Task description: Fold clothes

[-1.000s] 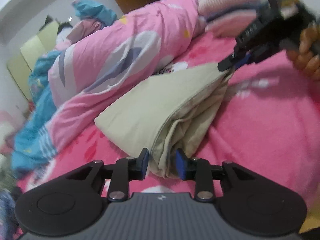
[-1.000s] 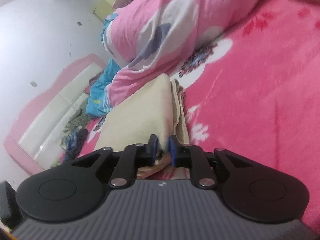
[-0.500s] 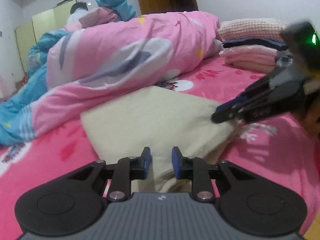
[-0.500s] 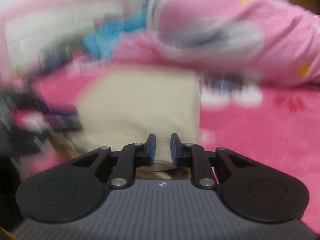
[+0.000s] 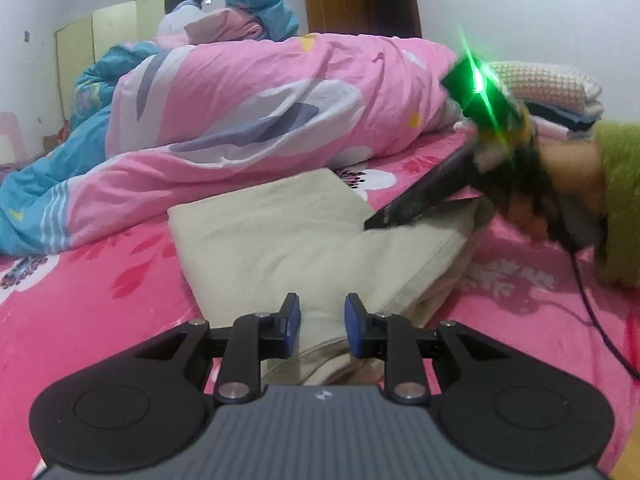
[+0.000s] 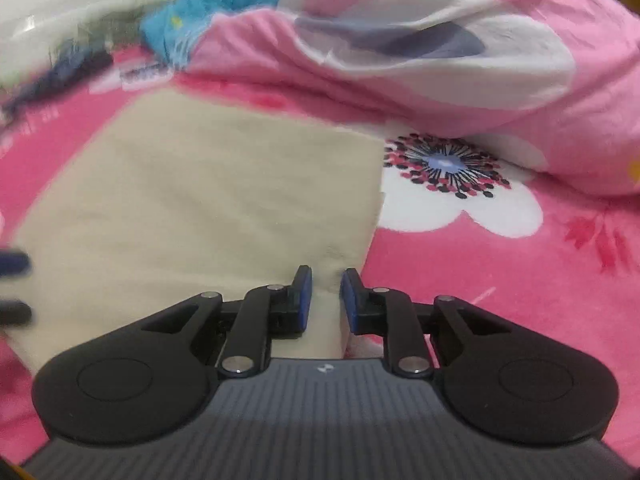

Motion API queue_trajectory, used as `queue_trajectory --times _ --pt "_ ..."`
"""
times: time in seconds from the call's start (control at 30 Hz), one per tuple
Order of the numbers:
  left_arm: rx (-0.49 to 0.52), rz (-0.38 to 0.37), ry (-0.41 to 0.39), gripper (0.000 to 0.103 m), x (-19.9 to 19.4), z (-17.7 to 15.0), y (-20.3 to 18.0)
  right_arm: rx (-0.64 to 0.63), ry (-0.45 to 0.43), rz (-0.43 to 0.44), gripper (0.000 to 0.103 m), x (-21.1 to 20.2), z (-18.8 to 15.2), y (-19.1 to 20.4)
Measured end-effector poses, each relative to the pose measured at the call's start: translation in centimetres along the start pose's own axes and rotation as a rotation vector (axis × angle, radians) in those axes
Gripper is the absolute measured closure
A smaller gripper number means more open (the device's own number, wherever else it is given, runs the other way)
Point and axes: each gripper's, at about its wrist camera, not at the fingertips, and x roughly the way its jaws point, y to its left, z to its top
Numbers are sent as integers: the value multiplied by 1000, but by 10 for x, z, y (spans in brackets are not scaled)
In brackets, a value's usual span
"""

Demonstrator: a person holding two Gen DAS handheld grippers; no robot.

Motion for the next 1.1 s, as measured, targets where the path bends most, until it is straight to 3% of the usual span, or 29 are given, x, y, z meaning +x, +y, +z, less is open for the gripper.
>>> queue_trajectory --times 0.17,0.23,0.37,0.43,0.53,0.63,0.7,0.73,0.83,0.87,1.03,1.1 --pt "-37 -18 -24 78 -2 -6 5 -4 -76 -16 87 -17 47 -6" --pt "-47 -23 -30 78 -3 -7 6 18 -73 0 88 5 57 -9" --pt "-110 -47 -34 77 -1 -7 11 81 40 -48 87 81 52 -19" --pt "-139 -61 -37 74 -2 -9 13 88 72 -69 87 79 68 -18" --pt "-150 -68 -41 73 -3 -11 14 16 37 -122 87 47 97 0" --pt "-156 -72 -45 73 -4 -12 15 -30 -68 79 87 14 123 35" --pt "-160 -74 -48 73 -5 -13 15 -81 -56 223 89 21 127 66" --pt "-162 -76 -49 73 -5 -13 15 -116 -28 256 89 34 124 82" --pt "-173 -71 -47 73 -3 -13 16 -192 125 197 90 101 94 110" --pt "-175 -71 -47 73 -3 -13 16 -193 118 177 90 110 88 109" --pt "-168 -76 -54 72 -5 -14 15 -139 128 156 89 91 111 100" --pt "-169 -78 -54 72 -5 -14 15 -99 75 221 89 73 119 97"
